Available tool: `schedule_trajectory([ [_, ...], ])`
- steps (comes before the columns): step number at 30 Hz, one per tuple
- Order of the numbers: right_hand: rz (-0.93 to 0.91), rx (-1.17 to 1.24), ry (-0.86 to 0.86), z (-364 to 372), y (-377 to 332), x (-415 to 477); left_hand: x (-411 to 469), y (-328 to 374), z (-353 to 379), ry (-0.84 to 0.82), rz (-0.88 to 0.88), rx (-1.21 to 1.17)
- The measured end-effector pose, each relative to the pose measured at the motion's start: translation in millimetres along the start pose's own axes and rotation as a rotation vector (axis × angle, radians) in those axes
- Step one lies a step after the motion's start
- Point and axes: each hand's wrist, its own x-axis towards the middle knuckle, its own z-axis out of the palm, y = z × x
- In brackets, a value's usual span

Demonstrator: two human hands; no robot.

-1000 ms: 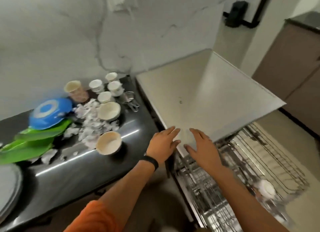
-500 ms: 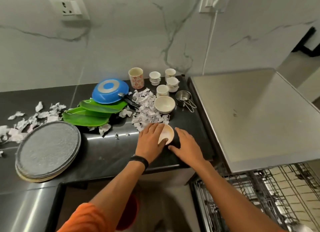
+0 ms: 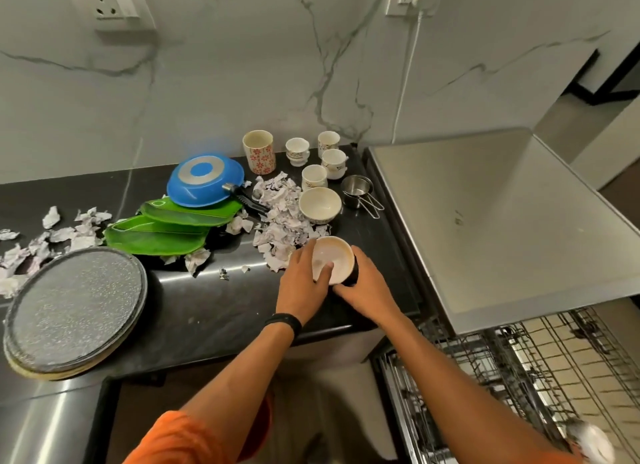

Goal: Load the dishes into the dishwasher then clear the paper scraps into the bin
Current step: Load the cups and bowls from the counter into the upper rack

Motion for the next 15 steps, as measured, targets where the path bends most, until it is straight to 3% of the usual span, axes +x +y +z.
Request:
schedule_trajectory([
  [4,0.039,0.128,0.13,-34.2,8.1,-12.3,4.3,28.1,13.5,0.009,0.038,-0.186],
  [15,0.22,0.371,0.628,-129.6,76.6,-89.0,-16.9,138.4,119.8,-0.262,0.236,-0.462],
])
